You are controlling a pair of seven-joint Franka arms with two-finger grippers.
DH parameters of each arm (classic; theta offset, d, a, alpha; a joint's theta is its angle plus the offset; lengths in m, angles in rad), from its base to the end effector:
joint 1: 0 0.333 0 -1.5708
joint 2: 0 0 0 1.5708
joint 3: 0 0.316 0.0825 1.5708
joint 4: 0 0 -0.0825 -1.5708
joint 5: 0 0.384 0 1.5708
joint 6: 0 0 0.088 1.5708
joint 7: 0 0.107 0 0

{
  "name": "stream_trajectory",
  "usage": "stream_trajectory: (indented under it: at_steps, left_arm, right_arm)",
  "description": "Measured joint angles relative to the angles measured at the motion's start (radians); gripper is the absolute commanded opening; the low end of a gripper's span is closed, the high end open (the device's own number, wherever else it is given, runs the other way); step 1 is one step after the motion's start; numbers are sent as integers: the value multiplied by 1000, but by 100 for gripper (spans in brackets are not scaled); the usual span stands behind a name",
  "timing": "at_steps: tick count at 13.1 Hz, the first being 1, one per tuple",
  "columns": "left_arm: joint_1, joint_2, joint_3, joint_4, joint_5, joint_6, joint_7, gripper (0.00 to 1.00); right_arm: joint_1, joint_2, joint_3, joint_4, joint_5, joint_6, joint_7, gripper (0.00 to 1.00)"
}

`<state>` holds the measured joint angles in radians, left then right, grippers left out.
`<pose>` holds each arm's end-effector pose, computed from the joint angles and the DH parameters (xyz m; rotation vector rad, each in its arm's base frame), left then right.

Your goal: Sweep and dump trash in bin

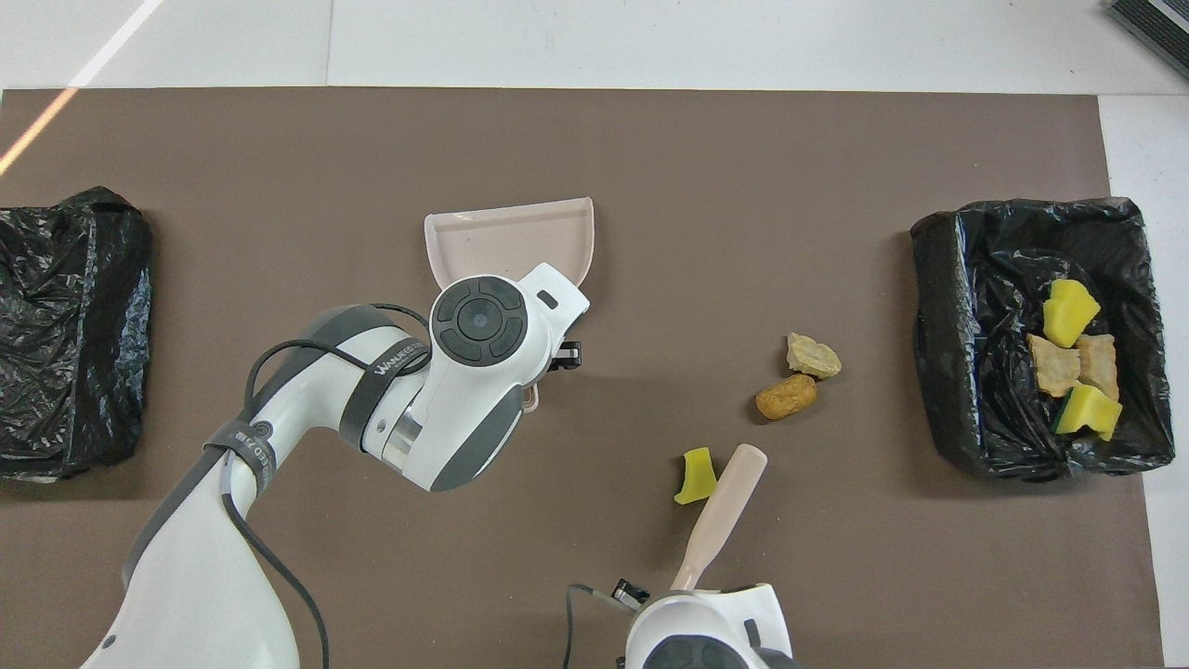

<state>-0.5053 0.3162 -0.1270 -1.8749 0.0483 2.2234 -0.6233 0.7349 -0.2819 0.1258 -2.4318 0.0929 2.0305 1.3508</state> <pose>0.5105 -0.3665 0.3490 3.1199 -0.0480 0.0441 0.2780 0.3318 0.4007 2.9392 -0.8189 -0.1455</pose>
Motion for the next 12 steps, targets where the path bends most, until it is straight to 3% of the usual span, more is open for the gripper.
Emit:
stream_trajectory:
  at_steps: [3, 5, 8, 10, 11, 12]
  left_arm:
    - [-1, -5, 3, 0, 0, 0, -3, 62]
    - [-1, -6, 4, -1, 0, 0, -3, 56]
    - [-1, -6, 4, -1, 1, 0, -3, 32]
    - [-1, -6, 4, -1, 1, -1, -3, 27]
    - [-1, -6, 4, -1, 2, -2, -4, 11]
    - [-1, -7, 4, -1, 2, -3, -5, 6]
  right_arm:
    - [77, 15, 8, -1, 0, 41, -95, 0]
    - [77, 15, 5, -1, 0, 40, -272, 0]
    - [55, 15, 0, -5, 4, -18, -607, 0]
    - [19, 15, -2, -6, 6, -73, -813, 0]
    - [-2, 15, -3, -7, 7, -98, -902, 0]
    - [-22, 15, -4, -9, 7, -116, -978, 0]
